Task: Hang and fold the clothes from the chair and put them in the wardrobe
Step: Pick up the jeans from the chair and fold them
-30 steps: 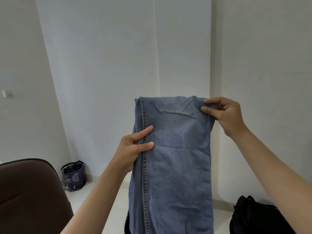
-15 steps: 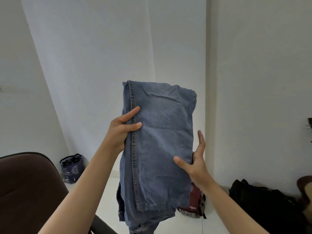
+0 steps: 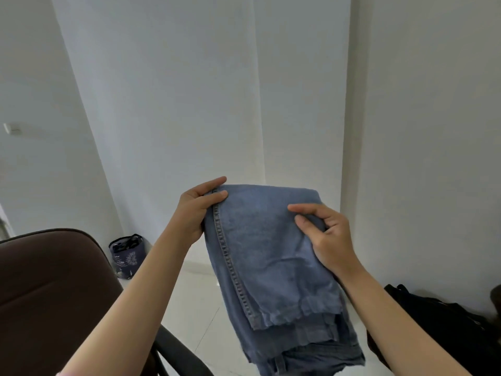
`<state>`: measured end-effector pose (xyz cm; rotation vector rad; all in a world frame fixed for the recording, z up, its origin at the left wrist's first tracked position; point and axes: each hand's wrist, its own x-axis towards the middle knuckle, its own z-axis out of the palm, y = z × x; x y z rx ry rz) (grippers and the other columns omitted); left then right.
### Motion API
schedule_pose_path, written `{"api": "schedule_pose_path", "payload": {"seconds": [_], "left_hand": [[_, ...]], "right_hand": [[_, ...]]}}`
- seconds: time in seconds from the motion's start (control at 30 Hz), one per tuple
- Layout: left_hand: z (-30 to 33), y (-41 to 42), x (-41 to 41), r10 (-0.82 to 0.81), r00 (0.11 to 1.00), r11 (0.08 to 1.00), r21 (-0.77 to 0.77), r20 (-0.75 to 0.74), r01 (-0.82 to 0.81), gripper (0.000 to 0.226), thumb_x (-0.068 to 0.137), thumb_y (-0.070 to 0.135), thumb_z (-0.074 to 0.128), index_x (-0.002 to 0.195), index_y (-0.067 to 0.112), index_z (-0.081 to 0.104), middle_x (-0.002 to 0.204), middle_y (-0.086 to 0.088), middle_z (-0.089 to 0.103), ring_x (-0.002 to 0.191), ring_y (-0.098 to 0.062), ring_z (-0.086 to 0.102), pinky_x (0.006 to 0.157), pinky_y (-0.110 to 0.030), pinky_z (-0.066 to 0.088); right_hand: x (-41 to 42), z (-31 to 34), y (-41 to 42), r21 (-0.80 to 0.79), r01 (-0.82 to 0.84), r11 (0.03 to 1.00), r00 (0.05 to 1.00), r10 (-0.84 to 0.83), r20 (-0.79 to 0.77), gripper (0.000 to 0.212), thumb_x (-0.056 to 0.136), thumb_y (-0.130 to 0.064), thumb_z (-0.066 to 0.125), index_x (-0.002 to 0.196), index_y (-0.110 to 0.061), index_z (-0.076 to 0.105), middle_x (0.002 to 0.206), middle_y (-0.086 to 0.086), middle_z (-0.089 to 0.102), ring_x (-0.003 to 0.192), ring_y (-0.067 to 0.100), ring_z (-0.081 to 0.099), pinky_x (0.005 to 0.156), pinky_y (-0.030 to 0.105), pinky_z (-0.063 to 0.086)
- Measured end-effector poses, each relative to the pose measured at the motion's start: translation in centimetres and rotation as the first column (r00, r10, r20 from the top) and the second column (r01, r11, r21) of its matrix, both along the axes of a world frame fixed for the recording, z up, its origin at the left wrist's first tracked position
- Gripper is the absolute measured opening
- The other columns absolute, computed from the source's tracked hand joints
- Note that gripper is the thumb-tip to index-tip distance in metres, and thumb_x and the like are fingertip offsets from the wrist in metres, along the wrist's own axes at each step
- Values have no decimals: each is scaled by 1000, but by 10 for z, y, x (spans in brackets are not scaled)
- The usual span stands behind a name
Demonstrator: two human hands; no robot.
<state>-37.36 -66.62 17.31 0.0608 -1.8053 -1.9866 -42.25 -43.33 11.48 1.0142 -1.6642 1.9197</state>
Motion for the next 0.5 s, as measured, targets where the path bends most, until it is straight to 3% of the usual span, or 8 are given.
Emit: {"api": "schedule_pose_path", "payload": {"seconds": [0.17, 0.27, 0.33, 0.43, 0.5], "left_hand": [[-19, -12, 8, -126, 988, 985, -105, 86, 134, 43, 91, 37, 56, 133, 39, 48, 122, 9, 64, 108, -12, 63, 84, -28, 52], [-47, -20, 8, -241, 959, 963, -90, 146, 256, 67, 83, 66, 51, 143, 46, 27, 132, 6, 59, 118, -21, 59, 100, -48, 45], [-69, -18, 8, -275, 938, 952, -78, 210, 296, 72, 78, 79, 40, 142, 52, 22, 133, 4, 57, 120, -24, 57, 106, -55, 36], [-103, -6, 12, -231, 926, 960, -88, 297, 268, 82, 68, 88, 38, 141, 58, 15, 134, 8, 55, 117, -18, 59, 111, -57, 27], [-119, 3, 16, -206, 944, 967, -93, 258, 236, 72, 74, 78, 49, 132, 71, 6, 140, 9, 49, 118, -18, 58, 111, -57, 27]], "right_hand": [[-1, 14, -2, -40, -37, 999, 999, 37, 19, 31, 85, 7, 61, 90, -23, 71, 92, -19, 72, 96, 2, 66, 86, 14, 48], [-4, 17, -6, -45, -21, 999, 1000, 22, 17, 32, 85, 7, 62, 90, -23, 71, 91, -21, 72, 95, 0, 65, 85, 14, 48], [-9, 14, -8, -47, -1, 999, 1000, 3, 29, 31, 85, 6, 62, 89, -23, 71, 90, -21, 72, 94, 0, 65, 85, 14, 48], [-18, 7, -11, -51, 49, 998, 996, -45, 77, 30, 85, 4, 63, 89, -25, 72, 89, -21, 72, 93, 1, 65, 86, 15, 49], [-24, 1, -12, -56, 86, 995, 989, -78, 128, 31, 86, 3, 63, 88, -27, 72, 87, -22, 72, 91, -2, 64, 83, 12, 48]]}}
